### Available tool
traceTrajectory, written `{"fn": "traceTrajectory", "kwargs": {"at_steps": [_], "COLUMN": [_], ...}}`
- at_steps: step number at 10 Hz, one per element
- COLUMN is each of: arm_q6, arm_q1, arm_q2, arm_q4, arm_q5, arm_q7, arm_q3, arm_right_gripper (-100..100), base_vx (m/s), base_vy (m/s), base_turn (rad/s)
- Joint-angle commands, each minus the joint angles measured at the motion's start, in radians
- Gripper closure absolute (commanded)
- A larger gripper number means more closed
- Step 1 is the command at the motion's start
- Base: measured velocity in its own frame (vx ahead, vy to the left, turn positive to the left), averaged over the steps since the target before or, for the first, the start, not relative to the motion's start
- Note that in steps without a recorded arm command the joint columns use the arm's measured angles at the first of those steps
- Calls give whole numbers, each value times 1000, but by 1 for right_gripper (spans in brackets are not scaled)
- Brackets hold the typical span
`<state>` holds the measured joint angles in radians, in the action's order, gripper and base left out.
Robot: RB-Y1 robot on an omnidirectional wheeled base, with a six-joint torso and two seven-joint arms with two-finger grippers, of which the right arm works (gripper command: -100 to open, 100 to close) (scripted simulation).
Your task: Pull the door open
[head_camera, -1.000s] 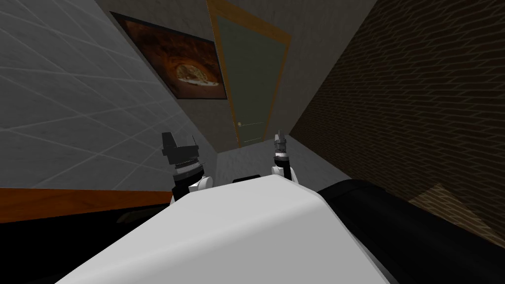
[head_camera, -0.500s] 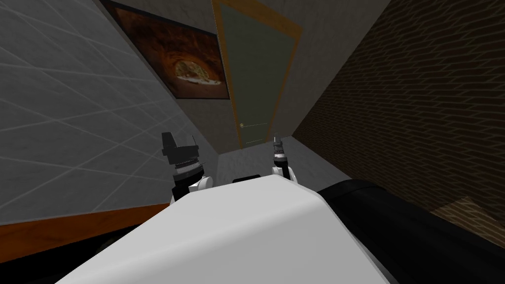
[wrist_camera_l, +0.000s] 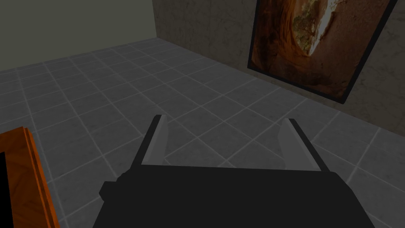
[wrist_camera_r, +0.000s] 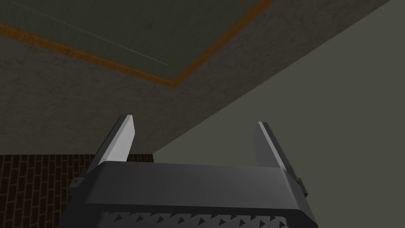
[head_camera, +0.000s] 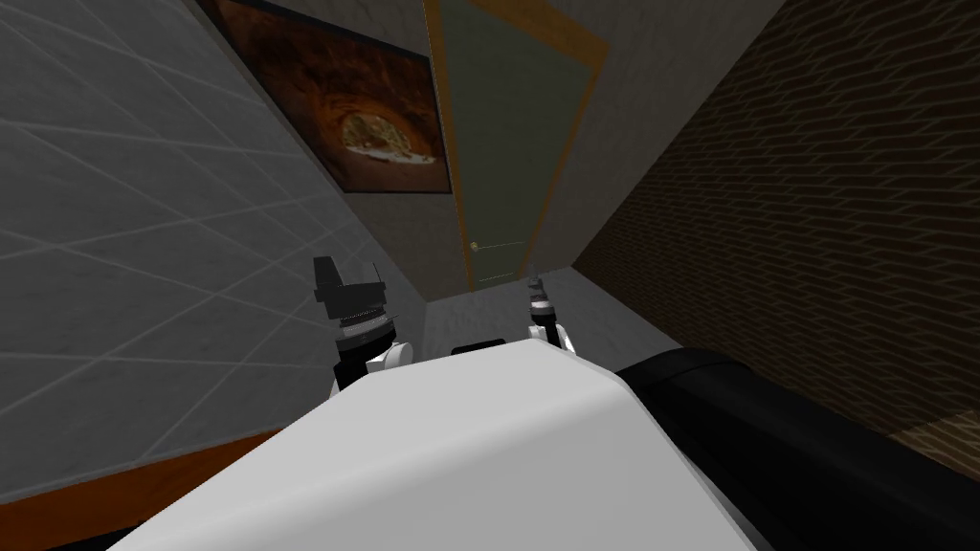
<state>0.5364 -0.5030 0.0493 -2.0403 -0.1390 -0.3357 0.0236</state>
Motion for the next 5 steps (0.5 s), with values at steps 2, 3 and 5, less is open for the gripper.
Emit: {"fn": "traceTrajectory", "kwargs": {"at_steps": [2, 3, 5], "arm_q6": [22, 29, 41], "arm_q1": [11, 14, 20], "arm_q2": [14, 17, 23], "arm_q4": [61, 79, 114], "arm_q5": [-16, -21, -30], "arm_q7": [-52, -67, -95], "arm_q3": [13, 16, 23], "arm_right_gripper": [-100, -100, -100], "base_vx": [126, 119, 105], "base_vy": [48, 46, 49], "base_turn": [46, 25, 31]}}
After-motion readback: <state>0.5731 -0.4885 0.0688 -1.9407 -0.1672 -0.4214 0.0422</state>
